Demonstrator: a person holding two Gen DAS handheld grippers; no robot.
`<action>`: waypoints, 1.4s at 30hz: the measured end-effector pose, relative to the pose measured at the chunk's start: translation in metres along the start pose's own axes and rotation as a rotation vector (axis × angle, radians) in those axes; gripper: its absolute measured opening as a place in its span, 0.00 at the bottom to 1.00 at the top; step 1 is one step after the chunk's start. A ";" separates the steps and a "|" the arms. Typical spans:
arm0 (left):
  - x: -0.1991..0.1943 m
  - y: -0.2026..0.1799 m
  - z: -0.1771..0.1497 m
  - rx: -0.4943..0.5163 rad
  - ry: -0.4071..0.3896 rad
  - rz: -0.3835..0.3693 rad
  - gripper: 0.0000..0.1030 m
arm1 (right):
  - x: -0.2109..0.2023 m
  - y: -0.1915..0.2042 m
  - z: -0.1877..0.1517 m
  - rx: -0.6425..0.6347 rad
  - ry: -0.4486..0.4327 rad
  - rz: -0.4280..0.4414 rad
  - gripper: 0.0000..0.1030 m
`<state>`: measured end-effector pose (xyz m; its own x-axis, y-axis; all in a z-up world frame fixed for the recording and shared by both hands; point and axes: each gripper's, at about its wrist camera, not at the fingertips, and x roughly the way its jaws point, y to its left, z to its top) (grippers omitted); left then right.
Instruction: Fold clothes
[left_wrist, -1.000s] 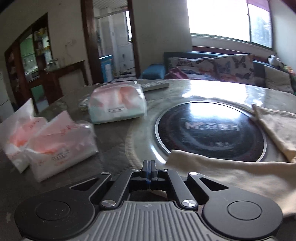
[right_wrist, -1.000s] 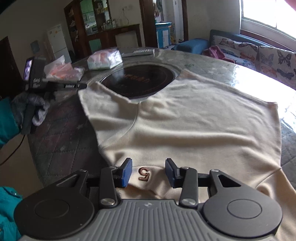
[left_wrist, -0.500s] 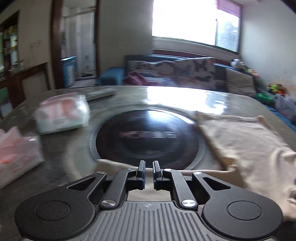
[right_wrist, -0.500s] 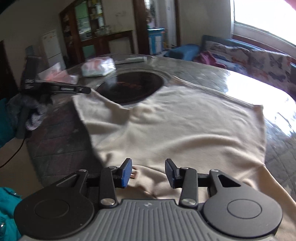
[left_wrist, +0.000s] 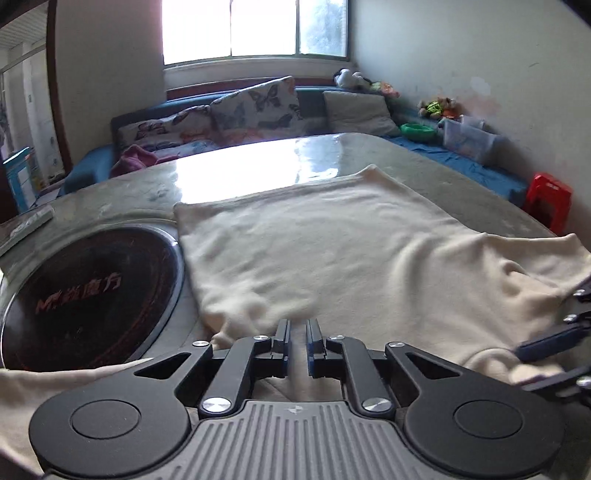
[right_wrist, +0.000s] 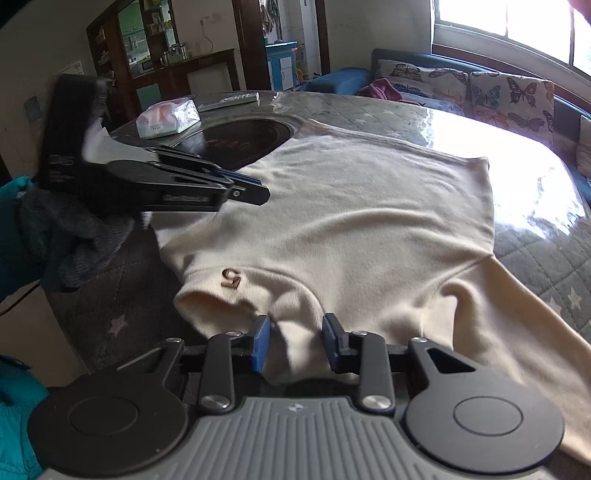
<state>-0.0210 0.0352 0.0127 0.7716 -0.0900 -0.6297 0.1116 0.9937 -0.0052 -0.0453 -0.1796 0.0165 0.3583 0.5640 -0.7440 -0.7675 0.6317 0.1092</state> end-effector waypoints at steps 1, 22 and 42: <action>-0.001 0.004 0.000 -0.006 0.006 0.005 0.11 | -0.003 0.000 0.001 0.000 -0.006 0.002 0.30; -0.004 0.005 -0.001 0.031 0.024 0.052 0.11 | -0.029 -0.056 -0.004 0.135 -0.115 -0.184 0.28; -0.005 -0.119 0.019 0.218 0.006 -0.266 0.23 | -0.107 -0.170 -0.114 0.619 -0.168 -0.665 0.30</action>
<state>-0.0265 -0.0839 0.0310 0.6937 -0.3431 -0.6333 0.4404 0.8978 -0.0041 -0.0138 -0.4074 0.0027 0.7330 0.0228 -0.6799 0.0275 0.9976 0.0631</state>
